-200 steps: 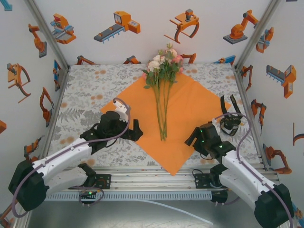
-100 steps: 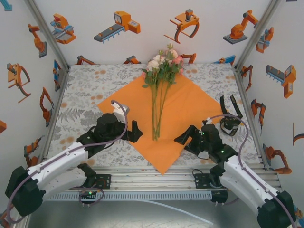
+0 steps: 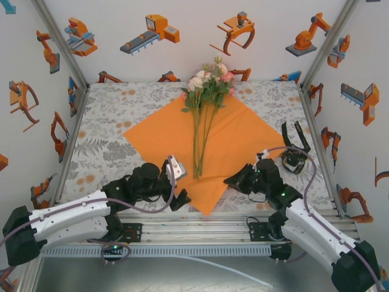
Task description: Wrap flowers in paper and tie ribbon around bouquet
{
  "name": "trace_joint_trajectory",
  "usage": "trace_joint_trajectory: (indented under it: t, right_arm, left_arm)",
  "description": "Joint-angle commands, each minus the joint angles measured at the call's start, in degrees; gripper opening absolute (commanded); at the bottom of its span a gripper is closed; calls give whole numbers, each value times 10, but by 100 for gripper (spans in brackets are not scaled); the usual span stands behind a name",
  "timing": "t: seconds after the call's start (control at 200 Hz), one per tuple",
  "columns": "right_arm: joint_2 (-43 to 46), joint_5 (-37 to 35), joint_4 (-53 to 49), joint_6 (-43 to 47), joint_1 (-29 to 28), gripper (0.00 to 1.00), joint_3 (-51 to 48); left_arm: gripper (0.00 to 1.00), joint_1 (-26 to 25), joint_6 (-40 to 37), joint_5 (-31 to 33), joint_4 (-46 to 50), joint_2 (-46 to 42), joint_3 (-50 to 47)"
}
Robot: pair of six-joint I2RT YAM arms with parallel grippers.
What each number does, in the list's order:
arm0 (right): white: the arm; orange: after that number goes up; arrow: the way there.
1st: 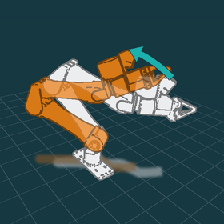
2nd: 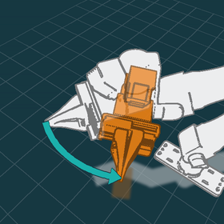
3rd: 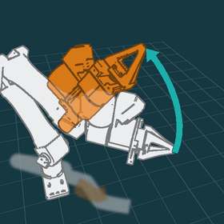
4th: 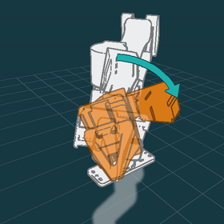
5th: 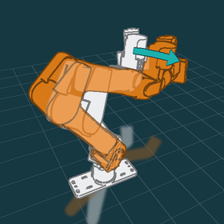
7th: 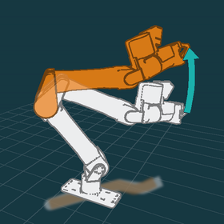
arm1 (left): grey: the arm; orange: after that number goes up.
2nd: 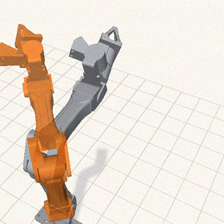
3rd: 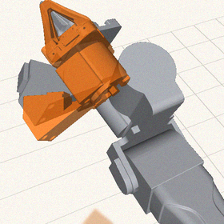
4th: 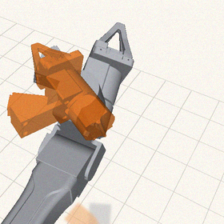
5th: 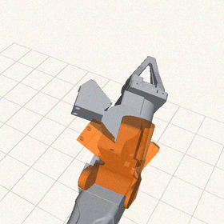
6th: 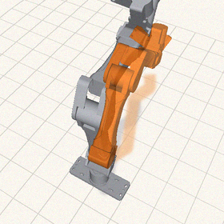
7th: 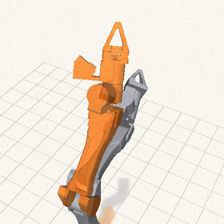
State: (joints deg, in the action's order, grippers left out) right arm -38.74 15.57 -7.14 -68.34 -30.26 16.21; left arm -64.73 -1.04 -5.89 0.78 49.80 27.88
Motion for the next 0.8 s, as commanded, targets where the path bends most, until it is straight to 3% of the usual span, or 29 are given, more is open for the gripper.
trace_joint_trajectory:
  t: [0.0,0.135,0.355,0.551,0.586,0.676,0.741,0.796]
  right_arm:
    - [-7,-49,-15,-15,-4,16,45]
    - [-39,-65,-30,-14,-4,16,69]
    - [-64,-73,-21,-23,-4,13,77]
    - [-54,-86,-41,-16,-4,15,78]
    - [-52,-86,-46,-7,-4,20,80]
    - [-36,-105,-111,81,-1,44,115]
    - [-20,-129,-160,186,-1,60,144]
    - [-4,-133,-176,273,-1,68,161]
  left_arm:
    - [97,-38,-83,38,-17,24,-1]
    - [97,-82,-125,119,-43,85,-6]
    - [97,-131,-198,272,-217,200,-35]
    - [100,-141,-238,332,-314,263,-42]
    - [93,-141,-240,337,-318,265,-41]
    - [59,-139,-233,335,-302,256,-35]
    - [34,-126,-210,295,-270,239,-29]
    - [20,-102,-182,232,-249,226,-27]
